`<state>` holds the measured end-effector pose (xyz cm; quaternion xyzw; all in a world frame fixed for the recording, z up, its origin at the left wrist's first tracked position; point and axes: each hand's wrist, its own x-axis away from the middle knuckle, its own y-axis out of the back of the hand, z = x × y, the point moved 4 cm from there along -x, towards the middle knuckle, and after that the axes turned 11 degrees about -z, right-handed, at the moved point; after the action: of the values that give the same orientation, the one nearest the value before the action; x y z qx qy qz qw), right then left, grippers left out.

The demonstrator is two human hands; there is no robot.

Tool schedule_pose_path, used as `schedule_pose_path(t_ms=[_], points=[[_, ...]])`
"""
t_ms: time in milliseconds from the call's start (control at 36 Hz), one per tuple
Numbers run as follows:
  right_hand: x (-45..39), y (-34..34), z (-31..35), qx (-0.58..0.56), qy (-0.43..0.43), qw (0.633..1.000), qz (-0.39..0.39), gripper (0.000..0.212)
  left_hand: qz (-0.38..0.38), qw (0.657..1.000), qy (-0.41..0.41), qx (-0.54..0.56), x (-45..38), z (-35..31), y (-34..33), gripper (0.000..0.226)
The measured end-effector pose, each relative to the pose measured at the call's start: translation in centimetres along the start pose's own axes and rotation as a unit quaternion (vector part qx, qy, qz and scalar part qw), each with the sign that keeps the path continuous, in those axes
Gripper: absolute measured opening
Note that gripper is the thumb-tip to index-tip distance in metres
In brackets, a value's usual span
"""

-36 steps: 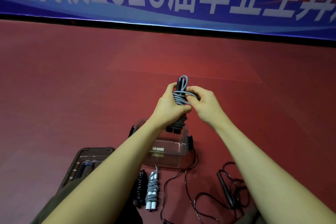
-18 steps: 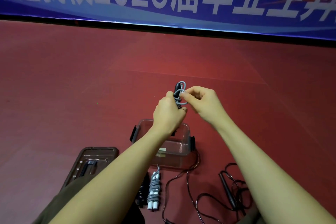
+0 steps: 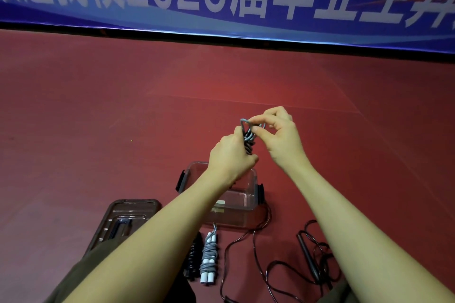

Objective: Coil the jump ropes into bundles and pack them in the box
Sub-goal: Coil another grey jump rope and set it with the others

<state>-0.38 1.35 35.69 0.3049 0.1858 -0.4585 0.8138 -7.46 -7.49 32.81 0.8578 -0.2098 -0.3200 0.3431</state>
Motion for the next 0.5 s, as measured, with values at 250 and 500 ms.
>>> schedule_pose_path(t_ms=[250, 500], points=[[0.6, -0.4, -0.8, -0.031, -0.051, 0.996, -0.065, 0.027, -0.062, 0.997, -0.033, -0.015, 0.2, -0.3, -0.1, 0.028], [0.1, -0.8, -3.0, -0.117, -0.220, 0.967, -0.046, 0.015, -0.067, 0.995, -0.051, -0.046, 0.4, -0.7, -0.1, 0.028]])
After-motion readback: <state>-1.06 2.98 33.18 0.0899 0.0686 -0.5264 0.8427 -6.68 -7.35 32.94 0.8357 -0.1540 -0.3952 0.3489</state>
